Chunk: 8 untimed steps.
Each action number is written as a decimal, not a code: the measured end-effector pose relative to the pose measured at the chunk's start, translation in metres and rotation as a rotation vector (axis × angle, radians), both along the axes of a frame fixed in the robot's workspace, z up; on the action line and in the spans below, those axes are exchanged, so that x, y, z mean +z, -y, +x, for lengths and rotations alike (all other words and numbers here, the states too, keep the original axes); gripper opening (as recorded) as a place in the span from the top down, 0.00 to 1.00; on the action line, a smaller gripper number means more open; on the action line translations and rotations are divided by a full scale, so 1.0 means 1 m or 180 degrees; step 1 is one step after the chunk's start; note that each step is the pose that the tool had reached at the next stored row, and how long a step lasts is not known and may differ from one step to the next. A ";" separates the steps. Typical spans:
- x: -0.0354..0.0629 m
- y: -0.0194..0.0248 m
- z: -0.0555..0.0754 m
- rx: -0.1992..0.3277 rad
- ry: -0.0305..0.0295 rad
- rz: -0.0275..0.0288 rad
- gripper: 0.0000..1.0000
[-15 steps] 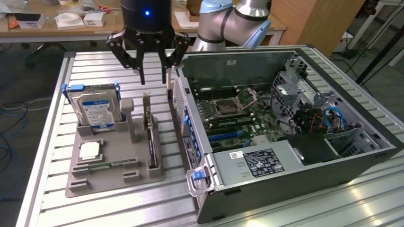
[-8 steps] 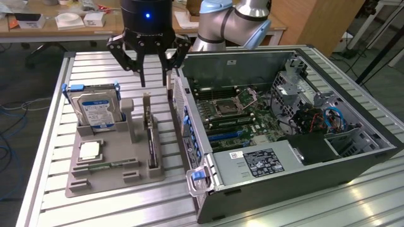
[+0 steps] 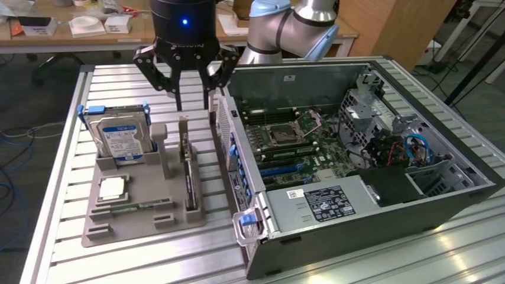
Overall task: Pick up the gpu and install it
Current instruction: 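Pick up the gpu and move the gpu toward the slot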
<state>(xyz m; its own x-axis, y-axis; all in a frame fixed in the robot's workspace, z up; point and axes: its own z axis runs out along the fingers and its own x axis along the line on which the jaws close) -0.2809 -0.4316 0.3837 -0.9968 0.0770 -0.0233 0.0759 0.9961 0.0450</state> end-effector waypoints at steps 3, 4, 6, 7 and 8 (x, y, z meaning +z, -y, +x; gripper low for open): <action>-0.0001 0.0021 0.000 0.0000 0.0000 0.0000 0.53; -0.0002 0.0030 0.000 0.0000 0.0000 0.0000 0.53; -0.0003 0.0045 0.000 0.0000 0.0000 0.0000 0.53; -0.0003 0.0048 0.000 0.0000 0.0000 0.0000 0.53; -0.0003 0.0048 0.000 0.0000 0.0000 0.0000 0.53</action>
